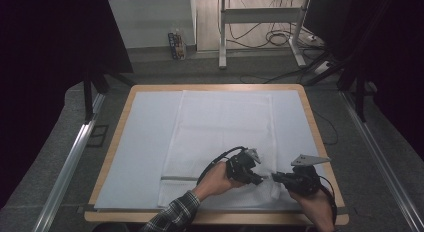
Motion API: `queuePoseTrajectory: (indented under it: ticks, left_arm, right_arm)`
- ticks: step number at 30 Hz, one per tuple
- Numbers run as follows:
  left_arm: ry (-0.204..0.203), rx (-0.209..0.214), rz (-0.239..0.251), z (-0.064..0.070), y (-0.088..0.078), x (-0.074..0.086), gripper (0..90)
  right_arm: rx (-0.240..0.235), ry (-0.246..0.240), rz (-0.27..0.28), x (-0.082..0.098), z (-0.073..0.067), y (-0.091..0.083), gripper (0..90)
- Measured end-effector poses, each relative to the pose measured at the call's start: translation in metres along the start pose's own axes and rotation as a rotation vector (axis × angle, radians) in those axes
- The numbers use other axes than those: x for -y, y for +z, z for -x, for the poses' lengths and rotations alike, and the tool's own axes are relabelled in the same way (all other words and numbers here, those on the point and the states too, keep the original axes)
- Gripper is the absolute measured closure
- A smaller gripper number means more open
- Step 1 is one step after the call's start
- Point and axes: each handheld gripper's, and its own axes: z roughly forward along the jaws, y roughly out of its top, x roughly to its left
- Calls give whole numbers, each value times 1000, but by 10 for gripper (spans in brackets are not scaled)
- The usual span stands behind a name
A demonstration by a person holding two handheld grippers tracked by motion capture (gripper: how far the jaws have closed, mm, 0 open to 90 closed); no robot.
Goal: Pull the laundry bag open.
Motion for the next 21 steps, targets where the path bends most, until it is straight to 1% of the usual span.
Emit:
queuePoseTrajectory:
  ticks: [2,3,5,7,9,10,11,12,17,18,19,21]
  left_arm:
    - [-5,3,-1,-1,-3,2,877]
    - [5,-2,-10,-1,-5,4,877]
    - [0,-6,-6,-1,-8,6,877]
    - [-12,-10,4,-1,-12,9,877]
    - [-13,-9,5,0,-14,11,877]
    - [-5,-9,0,0,-15,12,877]
    - [-11,-10,7,1,-15,13,877]
    - [-1,-13,-3,1,-16,13,877]
    - [1,-20,-1,2,-16,14,877]
    - [2,-27,-7,2,-16,14,877]
    - [4,-37,-12,2,-16,15,877]
    - [2,-34,-11,2,-18,17,877]
  right_arm:
    - [1,5,-2,1,1,-1,861]
    - [5,5,-2,1,2,-1,861]
    - [10,5,0,2,2,-2,861]
    - [16,4,2,2,1,-2,861]
    - [23,0,0,2,1,-2,862]
    - [18,1,-1,2,1,-2,861]
    - [14,1,0,2,0,-2,862]
    - [17,-8,-6,1,-2,-1,861]
    - [16,-10,-8,2,-2,0,862]
    - [17,-8,-9,2,-2,0,862]
    - [55,-13,-22,2,-2,0,862]
    - [59,-17,-26,2,-1,0,862]
